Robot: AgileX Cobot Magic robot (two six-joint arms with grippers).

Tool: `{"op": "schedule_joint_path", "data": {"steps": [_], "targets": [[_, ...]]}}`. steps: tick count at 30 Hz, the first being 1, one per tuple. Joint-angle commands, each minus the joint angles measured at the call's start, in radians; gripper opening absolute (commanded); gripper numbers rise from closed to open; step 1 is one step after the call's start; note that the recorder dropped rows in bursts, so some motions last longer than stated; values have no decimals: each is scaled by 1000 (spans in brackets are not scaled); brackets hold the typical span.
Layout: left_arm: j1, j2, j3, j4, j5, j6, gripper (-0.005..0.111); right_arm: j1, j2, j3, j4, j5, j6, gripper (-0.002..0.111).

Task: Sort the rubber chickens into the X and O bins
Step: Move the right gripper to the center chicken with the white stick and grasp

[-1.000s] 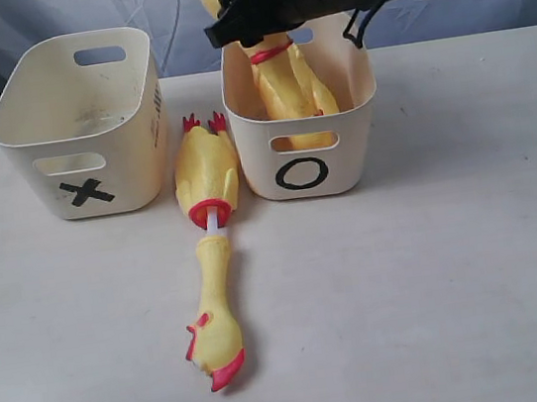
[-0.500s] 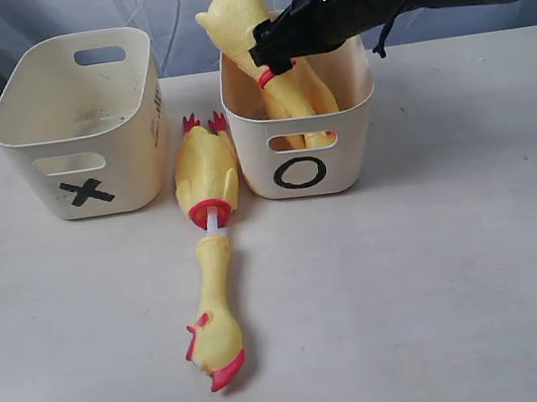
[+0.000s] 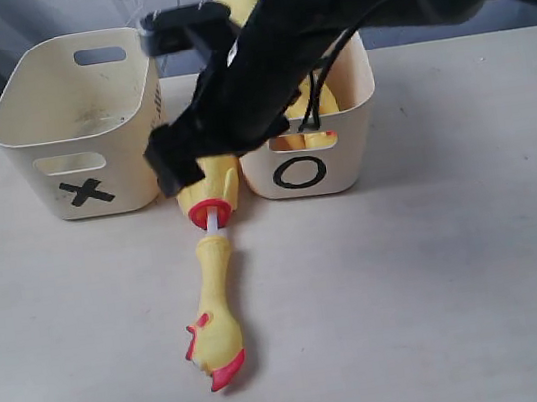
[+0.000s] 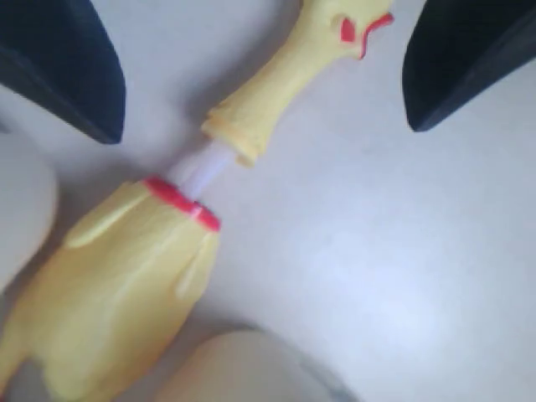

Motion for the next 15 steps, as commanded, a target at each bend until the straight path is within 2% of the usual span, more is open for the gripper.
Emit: {"op": "schedule_joint_path", "data": {"steps": [1,11,14,15], "targets": [[0,-5,-3,-7,-8,0,0,67,85,5,2,38,26,84],[0,-5,-3,-7,-8,0,0,127,243,5,-3,124,118,83],[0,-5,-3,-7,-8,0,0,127,260,5,-3,142,128,76],[0,-5,-3,-7,-8,0,0,127,261,5,-5,150,128,71]]}}
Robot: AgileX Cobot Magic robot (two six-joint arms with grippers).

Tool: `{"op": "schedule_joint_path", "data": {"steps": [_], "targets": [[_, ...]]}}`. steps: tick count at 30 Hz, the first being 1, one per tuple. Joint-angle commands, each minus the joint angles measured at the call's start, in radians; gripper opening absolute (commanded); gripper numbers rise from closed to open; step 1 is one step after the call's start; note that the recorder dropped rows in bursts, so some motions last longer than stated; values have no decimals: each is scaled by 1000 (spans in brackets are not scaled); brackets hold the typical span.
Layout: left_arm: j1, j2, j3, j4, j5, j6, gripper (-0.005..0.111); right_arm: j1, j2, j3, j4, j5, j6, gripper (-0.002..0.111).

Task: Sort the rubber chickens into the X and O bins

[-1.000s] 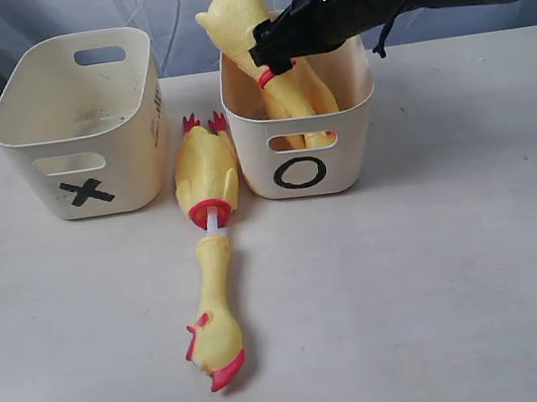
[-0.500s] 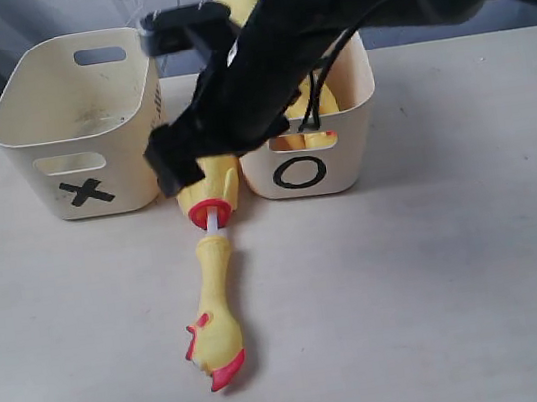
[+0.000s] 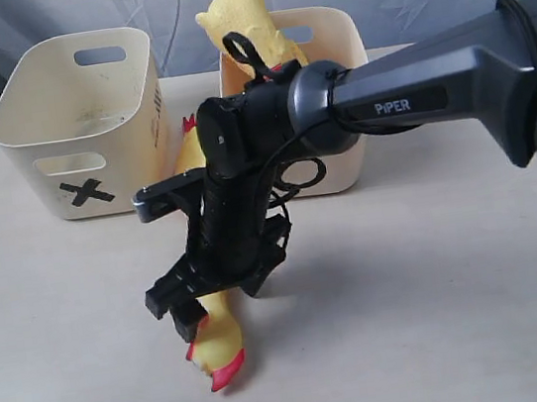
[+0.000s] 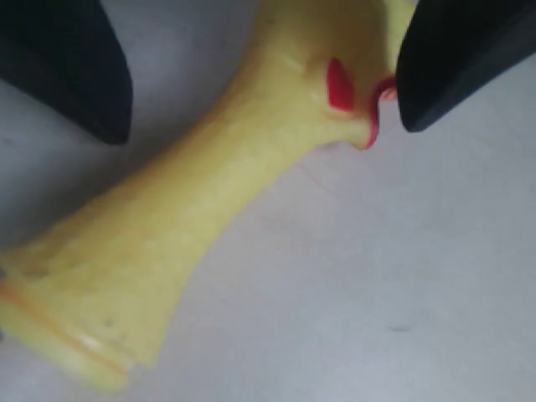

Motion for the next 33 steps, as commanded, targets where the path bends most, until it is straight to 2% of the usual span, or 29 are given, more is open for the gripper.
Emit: {"op": "schedule_joint_path", "data": {"steps": [1,2,5,6,12,16,20,21,24,26,27,28,29,31,33], "targets": [[0,-5,-3,-7,-8,0,0,0,14,3,-13,36,9,63],[0,-5,-3,-7,-8,0,0,0,14,3,-15,45,9,52],[0,-5,-3,-7,-8,0,0,0,14,3,-15,88,-32,10],[0,-5,-3,-7,-8,0,0,0,14,3,-10,110,-48,0],[0,-5,-3,-7,-8,0,0,0,-18,3,181,367,-195,2],[0,-5,-3,-7,-8,0,0,0,-117,3,342,378,-302,-1],[0,-5,-3,-7,-8,0,0,0,-235,-53,363,344,-363,-1],[0,-5,-3,-7,-8,0,0,0,-258,-72,363,299,-410,-1],[0,-5,-3,-7,-8,0,0,0,-310,-129,363,-32,-602,-1],[0,-5,-3,-7,-8,0,0,0,-315,-148,368,-355,-682,-1],[0,-5,-3,-7,-8,0,0,0,-281,-166,368,-664,-727,-1],[0,-5,-3,-7,-8,0,0,0,-260,-176,368,-766,-739,-1],[0,-5,-3,-7,-8,0,0,-2,-190,-212,364,-980,-748,-1],[0,-5,-3,-7,-8,0,0,-2,-66,-303,317,-1092,-748,-1],[0,-5,-3,-7,-8,0,0,-2,54,-403,176,-1067,-748,-1]]}}
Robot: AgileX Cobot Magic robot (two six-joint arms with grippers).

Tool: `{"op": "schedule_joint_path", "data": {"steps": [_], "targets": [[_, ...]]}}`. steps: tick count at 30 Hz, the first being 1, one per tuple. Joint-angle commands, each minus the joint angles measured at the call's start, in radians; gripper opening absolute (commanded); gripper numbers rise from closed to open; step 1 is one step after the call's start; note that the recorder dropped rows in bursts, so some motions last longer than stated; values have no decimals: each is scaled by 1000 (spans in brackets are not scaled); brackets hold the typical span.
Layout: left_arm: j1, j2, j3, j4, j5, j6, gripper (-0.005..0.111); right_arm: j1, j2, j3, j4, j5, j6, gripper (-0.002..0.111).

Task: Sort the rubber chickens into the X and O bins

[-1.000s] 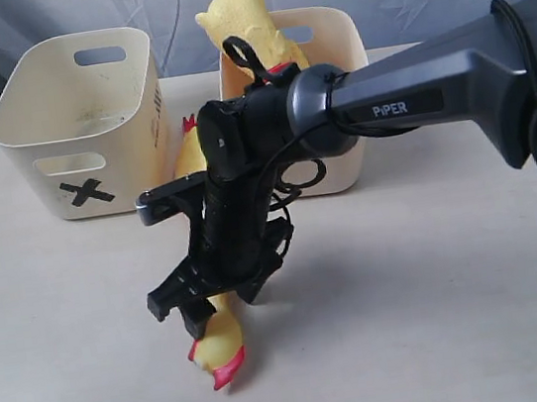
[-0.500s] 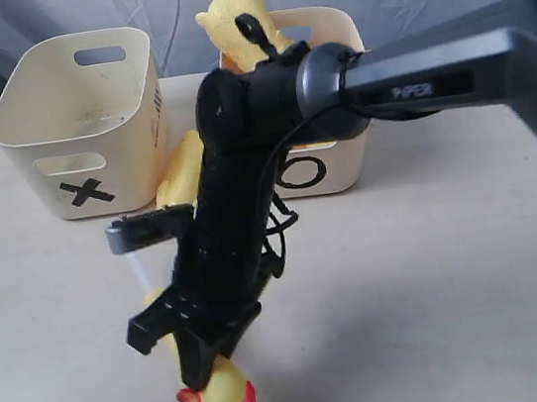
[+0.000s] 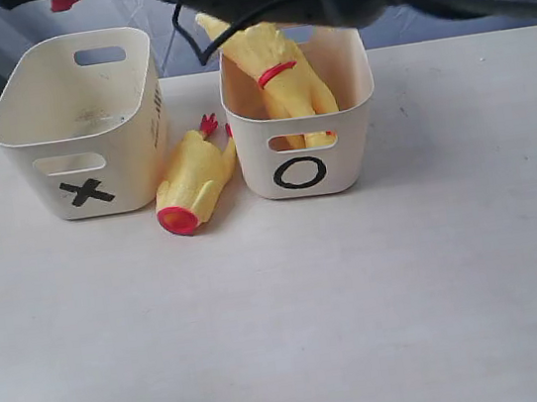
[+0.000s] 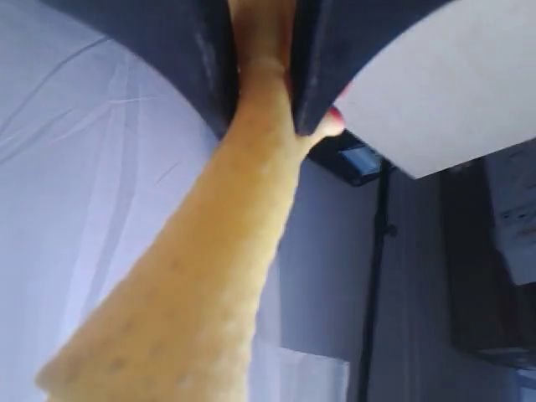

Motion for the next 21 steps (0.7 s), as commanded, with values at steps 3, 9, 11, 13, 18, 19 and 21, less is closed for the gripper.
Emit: {"op": "schedule_joint_path", "data": {"steps": [3,9,11,13,18,19,21], "targets": [[0,-5,-3,-7,-8,0,0,10,321,-266,-159,24,0,-1],[0,-5,-3,-7,-8,0,0,10,346,-310,-133,119,0,103],[0,-5,-3,-7,-8,0,0,10,324,-310,-130,159,0,102],[0,-5,-3,-7,-8,0,0,10,291,-310,-130,241,0,99],[0,-5,-3,-7,-8,0,0,10,164,-310,-517,795,1,73],[0,-5,-3,-7,-8,0,0,10,144,-310,-611,969,1,68],[0,-5,-3,-7,-8,0,0,10,141,-310,-715,1196,14,66]]}}
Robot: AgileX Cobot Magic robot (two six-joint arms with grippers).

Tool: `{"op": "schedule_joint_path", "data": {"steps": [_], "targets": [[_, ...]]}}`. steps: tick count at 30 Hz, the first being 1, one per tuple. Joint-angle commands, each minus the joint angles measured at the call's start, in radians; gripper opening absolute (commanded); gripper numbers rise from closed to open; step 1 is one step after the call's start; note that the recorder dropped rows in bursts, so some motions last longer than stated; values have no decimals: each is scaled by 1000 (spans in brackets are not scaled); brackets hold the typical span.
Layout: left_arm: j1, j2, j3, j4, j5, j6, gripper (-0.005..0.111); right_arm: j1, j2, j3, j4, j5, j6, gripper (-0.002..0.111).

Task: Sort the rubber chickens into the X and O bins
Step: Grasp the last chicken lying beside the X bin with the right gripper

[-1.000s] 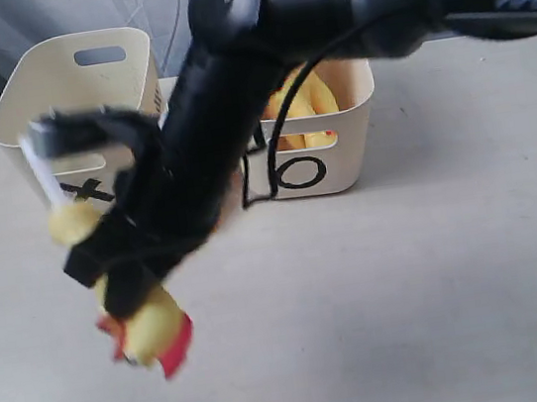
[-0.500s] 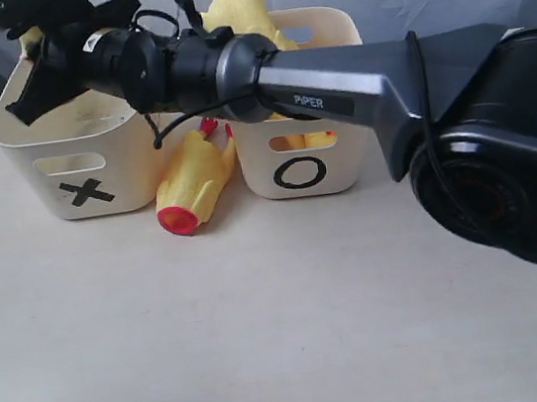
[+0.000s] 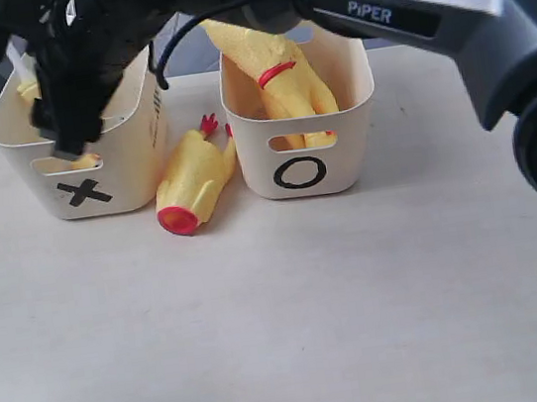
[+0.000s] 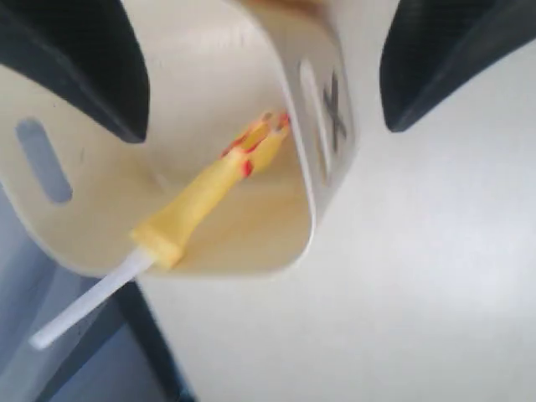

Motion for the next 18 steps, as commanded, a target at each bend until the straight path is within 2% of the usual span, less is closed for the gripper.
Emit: {"op": "schedule_joint_path", "data": {"steps": [1,5,11,16,18], "targets": [[0,-5,-3,-7,-8,0,0,-4,-21,-2,-246,411,22,66],[0,-5,-3,-7,-8,0,0,-4,53,-2,-360,403,102,66],[0,-5,-3,-7,-8,0,0,-4,187,-2,-360,200,296,66],[0,-5,-3,-7,-8,0,0,-4,248,0,-363,235,374,66],[0,-5,-3,-7,-8,0,0,-4,269,2,-418,254,402,66]]}}
